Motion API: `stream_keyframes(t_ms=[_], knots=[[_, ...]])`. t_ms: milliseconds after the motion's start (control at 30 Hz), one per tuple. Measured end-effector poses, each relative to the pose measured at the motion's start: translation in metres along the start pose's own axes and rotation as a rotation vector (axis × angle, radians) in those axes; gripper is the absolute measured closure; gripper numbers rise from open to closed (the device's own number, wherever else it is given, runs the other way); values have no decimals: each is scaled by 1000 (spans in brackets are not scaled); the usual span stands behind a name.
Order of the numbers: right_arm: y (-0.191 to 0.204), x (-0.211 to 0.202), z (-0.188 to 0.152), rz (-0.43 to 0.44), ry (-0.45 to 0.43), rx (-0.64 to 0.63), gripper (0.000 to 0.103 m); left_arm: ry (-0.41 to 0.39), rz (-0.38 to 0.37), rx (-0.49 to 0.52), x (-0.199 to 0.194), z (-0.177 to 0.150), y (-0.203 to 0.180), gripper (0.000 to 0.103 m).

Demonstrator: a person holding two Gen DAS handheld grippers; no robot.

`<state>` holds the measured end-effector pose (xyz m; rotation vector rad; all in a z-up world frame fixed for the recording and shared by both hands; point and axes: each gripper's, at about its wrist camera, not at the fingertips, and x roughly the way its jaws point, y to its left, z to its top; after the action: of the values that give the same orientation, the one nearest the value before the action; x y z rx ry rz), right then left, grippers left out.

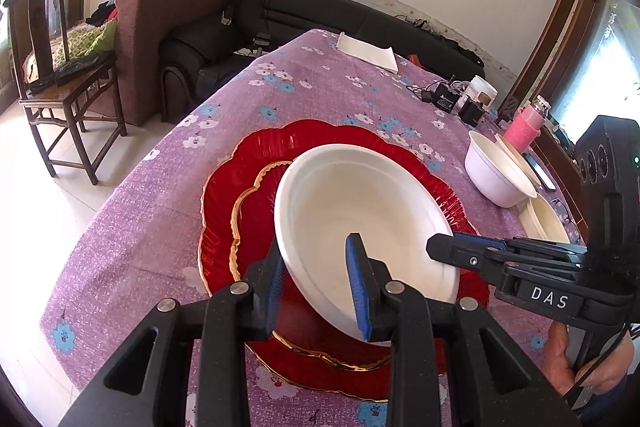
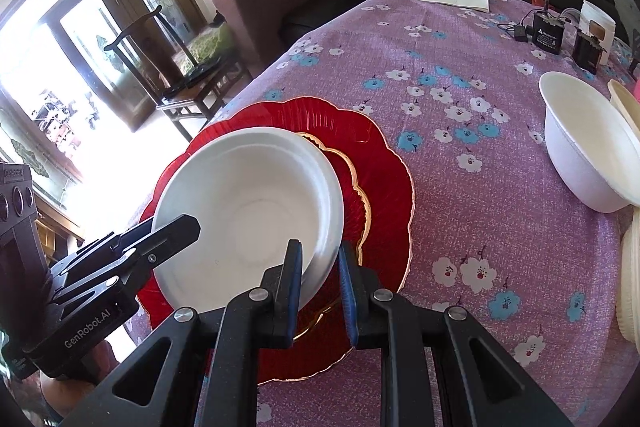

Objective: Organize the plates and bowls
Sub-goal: 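Carry the held white bowl with the left gripper over the red plates, then lower the white bowl onto the red plates and open the left gripper, then move the left gripper to the cream bowl beside the white bowl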

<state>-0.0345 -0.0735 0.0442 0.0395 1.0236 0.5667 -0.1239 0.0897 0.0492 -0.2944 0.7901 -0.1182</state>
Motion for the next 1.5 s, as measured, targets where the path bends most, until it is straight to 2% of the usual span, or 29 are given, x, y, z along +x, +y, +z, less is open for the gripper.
stream_keyframes(t_ms=[500,567,633,733,1100,1300,1500], knots=[[4,0,0,-9,-11,-18,83,1,7,-22,-1,-2,7,73],[4,0,0,-10,-9,-19,81,-2,8,-26,-2,-2,8,71],[3,-1,0,-9,-11,-18,74,-3,11,-26,-4,-2,9,70],[3,-3,-1,-12,-18,-18,69,-7,14,-30,-6,-1,11,69],[-4,-17,-3,1,-43,5,66,-42,32,-34,-22,2,9,64],[-15,-41,-10,10,-87,34,66,-85,42,-10,-41,6,-5,60],[-43,-75,-18,-7,-167,92,65,-92,10,83,-46,9,-48,57]])
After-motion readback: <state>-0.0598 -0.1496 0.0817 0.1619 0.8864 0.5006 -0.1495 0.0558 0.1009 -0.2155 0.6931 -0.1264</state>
